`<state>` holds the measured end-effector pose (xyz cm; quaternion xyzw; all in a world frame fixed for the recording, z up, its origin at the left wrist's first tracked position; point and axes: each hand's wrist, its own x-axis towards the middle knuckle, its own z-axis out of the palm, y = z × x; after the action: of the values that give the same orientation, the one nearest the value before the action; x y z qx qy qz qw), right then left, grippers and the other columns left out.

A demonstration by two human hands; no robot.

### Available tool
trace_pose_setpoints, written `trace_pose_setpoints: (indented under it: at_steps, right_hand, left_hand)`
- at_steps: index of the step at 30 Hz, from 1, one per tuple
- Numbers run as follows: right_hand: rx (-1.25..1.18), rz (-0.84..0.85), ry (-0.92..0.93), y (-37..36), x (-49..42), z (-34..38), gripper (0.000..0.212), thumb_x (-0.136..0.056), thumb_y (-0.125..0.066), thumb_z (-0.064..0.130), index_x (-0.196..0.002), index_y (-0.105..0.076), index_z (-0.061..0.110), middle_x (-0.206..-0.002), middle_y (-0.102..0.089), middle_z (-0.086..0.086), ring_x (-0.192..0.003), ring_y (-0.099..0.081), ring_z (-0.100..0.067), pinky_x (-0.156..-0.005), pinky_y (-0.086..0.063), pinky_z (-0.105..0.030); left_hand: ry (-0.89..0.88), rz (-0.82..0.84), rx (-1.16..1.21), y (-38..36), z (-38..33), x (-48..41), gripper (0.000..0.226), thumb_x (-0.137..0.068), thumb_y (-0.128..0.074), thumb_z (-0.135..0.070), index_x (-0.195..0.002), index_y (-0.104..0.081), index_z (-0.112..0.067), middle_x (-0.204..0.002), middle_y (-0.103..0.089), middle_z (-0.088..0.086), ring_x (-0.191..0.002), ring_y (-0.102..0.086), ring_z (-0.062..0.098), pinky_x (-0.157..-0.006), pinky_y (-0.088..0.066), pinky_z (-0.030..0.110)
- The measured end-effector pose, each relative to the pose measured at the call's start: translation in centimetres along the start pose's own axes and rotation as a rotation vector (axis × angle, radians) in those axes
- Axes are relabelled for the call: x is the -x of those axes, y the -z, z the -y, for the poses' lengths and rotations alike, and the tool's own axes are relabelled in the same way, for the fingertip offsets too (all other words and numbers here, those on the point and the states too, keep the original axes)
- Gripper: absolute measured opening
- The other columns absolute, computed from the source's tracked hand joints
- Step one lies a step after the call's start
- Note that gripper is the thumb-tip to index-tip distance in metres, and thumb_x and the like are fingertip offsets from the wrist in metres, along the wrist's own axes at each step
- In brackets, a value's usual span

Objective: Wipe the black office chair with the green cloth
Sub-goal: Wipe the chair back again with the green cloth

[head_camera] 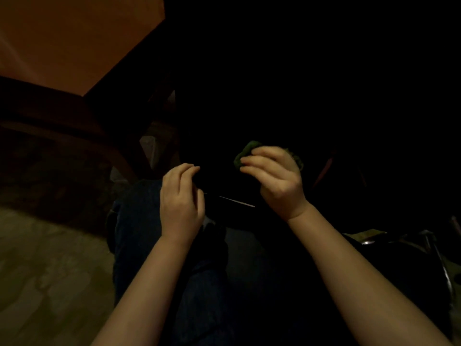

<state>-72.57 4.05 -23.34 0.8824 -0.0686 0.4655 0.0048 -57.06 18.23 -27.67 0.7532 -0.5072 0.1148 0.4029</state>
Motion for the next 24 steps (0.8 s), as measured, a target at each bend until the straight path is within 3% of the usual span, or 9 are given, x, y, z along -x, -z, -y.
trace_pose_setpoints:
  at_steps: [4, 10, 13, 15, 19, 24]
  right_hand:
    - [0.04, -0.085, -0.063, 2.4, -2.9, -1.2, 0.015, -0.083, -0.062, -0.011, -0.085, -0.075, -0.004, -0.098, -0.072, -0.014, -0.103, -0.059, -0.028, -0.092, -0.049, -0.035]
    - [0.05, -0.237, -0.203, 6.8, -8.5, -2.6, 0.026, -0.082, -0.055, -0.015, -0.085, -0.075, 0.002, -0.095, -0.071, -0.01, -0.099, -0.061, -0.026, -0.092, -0.046, -0.031]
    - [0.092, -0.197, -0.167, 7.8, -9.6, -2.7, 0.025, -0.097, -0.049, 0.004, -0.103, -0.072, 0.0, -0.109, -0.068, -0.012, -0.107, -0.059, -0.027, -0.097, -0.046, -0.035]
    - [0.109, -0.151, -0.158, 7.6, -8.9, -2.3, 0.039, -0.103, -0.039, 0.022, -0.113, -0.068, -0.001, -0.118, -0.064, -0.015, -0.115, -0.056, -0.027, -0.104, -0.042, -0.037]
    - [0.091, -0.096, -0.163, 6.6, -7.5, -2.3, 0.037, -0.087, -0.046, -0.009, -0.117, -0.066, -0.002, -0.124, -0.062, -0.015, -0.121, -0.056, -0.03, -0.109, -0.039, -0.037]
    - [0.031, -0.048, -0.171, 5.0, -4.9, -1.4, 0.039, -0.08, -0.05, -0.012, -0.111, -0.07, 0.0, -0.12, -0.065, -0.013, -0.116, -0.059, -0.031, -0.104, -0.043, -0.04]
  left_hand:
    - [-0.048, -0.034, -0.005, -0.2, -0.2, 0.0, 0.05, -0.084, -0.059, 0.002, -0.133, -0.051, 0.003, -0.141, -0.044, 0.02, -0.134, -0.037, 0.03, -0.117, -0.024, 0.028]
    - [-0.084, 0.019, 0.001, -0.8, -0.3, 0.0, 0.066, -0.083, -0.065, 0.005, -0.145, -0.039, 0.001, -0.155, -0.03, 0.018, -0.147, -0.022, 0.028, -0.12, -0.023, 0.04]
    - [-0.084, 0.035, 0.006, -0.9, -0.4, 0.0, 0.07, -0.082, -0.066, 0.005, -0.145, -0.037, 0.001, -0.155, -0.029, 0.019, -0.147, -0.022, 0.028, -0.117, -0.029, 0.049]
    - [-0.081, 0.04, 0.017, -0.9, -0.3, 0.1, 0.071, -0.082, -0.067, 0.005, -0.146, -0.036, 0.001, -0.156, -0.028, 0.018, -0.146, -0.023, 0.029, -0.115, -0.031, 0.051]
    - [-0.076, 0.039, 0.018, -0.9, -0.2, 0.1, 0.071, -0.083, -0.065, 0.005, -0.147, -0.034, -0.002, -0.156, -0.027, 0.017, -0.147, -0.023, 0.029, -0.114, -0.032, 0.054]
    - [-0.144, 0.04, 0.003, -1.2, -0.7, 0.1, 0.058, -0.086, -0.056, 0.0, -0.143, -0.041, -0.001, -0.153, -0.034, 0.017, -0.145, -0.026, 0.028, -0.112, -0.033, 0.056]
